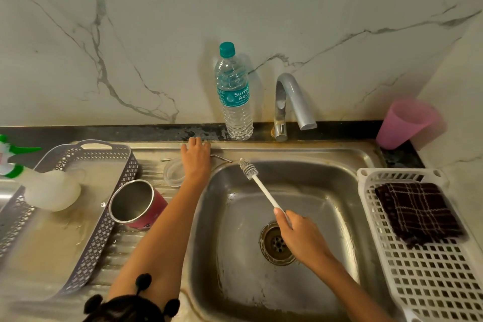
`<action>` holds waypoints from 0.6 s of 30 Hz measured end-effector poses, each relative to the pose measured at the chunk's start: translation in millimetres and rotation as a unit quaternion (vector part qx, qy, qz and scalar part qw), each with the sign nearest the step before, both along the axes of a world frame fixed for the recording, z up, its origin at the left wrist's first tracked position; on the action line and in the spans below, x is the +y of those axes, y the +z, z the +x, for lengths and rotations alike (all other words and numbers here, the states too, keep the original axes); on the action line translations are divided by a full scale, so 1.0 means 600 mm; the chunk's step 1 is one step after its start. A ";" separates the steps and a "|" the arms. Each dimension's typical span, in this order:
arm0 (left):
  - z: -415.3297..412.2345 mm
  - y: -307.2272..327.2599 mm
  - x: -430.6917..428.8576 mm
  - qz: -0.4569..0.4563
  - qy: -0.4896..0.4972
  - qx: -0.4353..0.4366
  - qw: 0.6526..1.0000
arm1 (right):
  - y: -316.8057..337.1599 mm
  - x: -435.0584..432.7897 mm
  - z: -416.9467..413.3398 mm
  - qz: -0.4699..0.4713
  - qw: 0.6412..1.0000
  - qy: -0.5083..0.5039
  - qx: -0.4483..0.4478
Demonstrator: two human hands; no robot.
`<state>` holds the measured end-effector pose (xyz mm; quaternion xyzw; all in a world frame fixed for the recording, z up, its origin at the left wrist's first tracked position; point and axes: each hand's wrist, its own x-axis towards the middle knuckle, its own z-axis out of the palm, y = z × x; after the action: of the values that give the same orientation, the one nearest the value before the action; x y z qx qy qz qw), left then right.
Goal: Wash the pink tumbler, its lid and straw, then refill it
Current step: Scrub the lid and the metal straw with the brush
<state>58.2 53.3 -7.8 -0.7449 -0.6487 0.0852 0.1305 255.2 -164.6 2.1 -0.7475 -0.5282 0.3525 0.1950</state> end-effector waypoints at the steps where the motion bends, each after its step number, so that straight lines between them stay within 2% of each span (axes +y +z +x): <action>1: 0.000 0.001 0.000 0.006 -0.004 0.013 1.000 | -0.001 0.001 0.001 -0.001 1.000 -0.003 0.002; 5: -0.002 0.016 0.004 0.041 -0.025 0.022 0.999 | 0.001 -0.001 0.003 -0.001 1.000 -0.006 0.003; 10: -0.006 0.062 0.009 0.110 -0.025 -0.035 0.993 | 0.015 -0.008 0.002 0.011 0.999 -0.021 0.024; 12: 0.007 0.093 -0.016 0.132 -0.033 -0.108 0.985 | 0.028 -0.015 -0.001 0.046 0.998 -0.028 0.037; 14: 0.028 0.116 -0.061 0.138 -0.046 -0.217 0.965 | 0.047 -0.026 -0.005 0.118 0.992 -0.019 0.029; 16: 0.047 0.126 -0.116 0.120 -0.065 -0.323 0.937 | 0.064 -0.041 -0.008 0.172 0.985 -0.003 0.010; 18: 0.060 0.119 -0.167 0.093 -0.076 -0.410 0.904 | 0.072 -0.057 -0.009 0.186 0.982 0.015 -0.017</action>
<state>94.4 -46.8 63.5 -0.7458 -0.5913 -0.2983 -0.0720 249.9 -198.8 45.2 -0.6961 -0.5990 0.2383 0.3160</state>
